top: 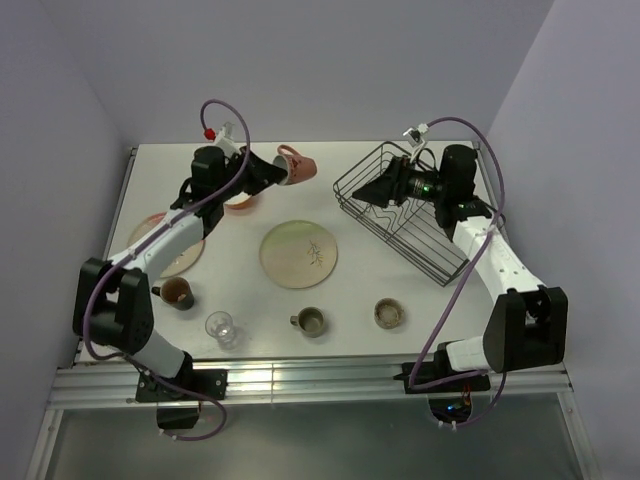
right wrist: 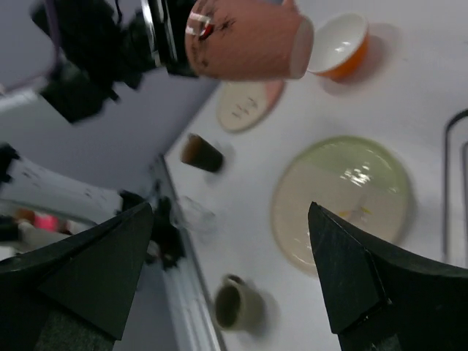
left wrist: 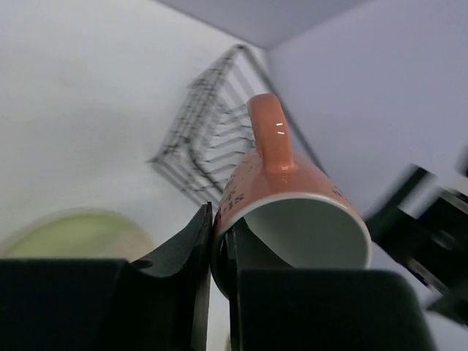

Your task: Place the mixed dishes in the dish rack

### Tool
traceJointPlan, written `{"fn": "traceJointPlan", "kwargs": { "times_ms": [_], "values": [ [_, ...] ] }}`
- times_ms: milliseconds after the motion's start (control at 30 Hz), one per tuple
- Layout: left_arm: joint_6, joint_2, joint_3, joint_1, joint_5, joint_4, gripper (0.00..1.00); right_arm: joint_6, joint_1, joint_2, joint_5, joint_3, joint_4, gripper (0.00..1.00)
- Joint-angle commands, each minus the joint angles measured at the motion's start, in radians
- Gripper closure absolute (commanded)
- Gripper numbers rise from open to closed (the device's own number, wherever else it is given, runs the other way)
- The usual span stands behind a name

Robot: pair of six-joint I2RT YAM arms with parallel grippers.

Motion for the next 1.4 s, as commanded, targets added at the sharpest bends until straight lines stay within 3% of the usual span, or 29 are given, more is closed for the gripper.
{"fn": "traceJointPlan", "kwargs": {
  "times_ms": [0, 100, 167, 333, 600, 967, 1367],
  "values": [
    [-0.144, -0.087, -0.153, -0.007, 0.262, 0.485, 1.0, 0.625, 0.029, -0.029, 0.016, -0.092, 0.556, 0.06],
    [-0.19, -0.155, -0.268, -0.026, 0.298, 0.711, 1.0, 0.742, 0.058, -0.022, 0.086, -0.073, 0.55, 0.06],
    [-0.172, -0.201, -0.307, -0.039, 0.304, 0.77, 1.0, 0.747, 0.091, -0.023, 0.125, -0.051, 0.493, 0.06],
    [-0.224, -0.248, -0.381, -0.044, 0.302, 0.934, 1.0, 0.827, 0.146, -0.051, 0.151, -0.1, 0.608, 0.04],
    [-0.247, -0.274, -0.394, -0.072, 0.311, 0.966, 1.0, 0.784, 0.212, -0.057, 0.154, -0.138, 0.615, 0.04],
    [-0.244, -0.293, -0.425, -0.089, 0.301, 0.957, 1.0, 0.89, 0.272, 0.0, 0.11, -0.108, 0.882, 0.05],
    [-0.253, -0.281, -0.437, -0.09, 0.285, 0.972, 1.0, 0.845, 0.362, 0.035, 0.123, -0.057, 0.816, 0.15]
  ]
}}
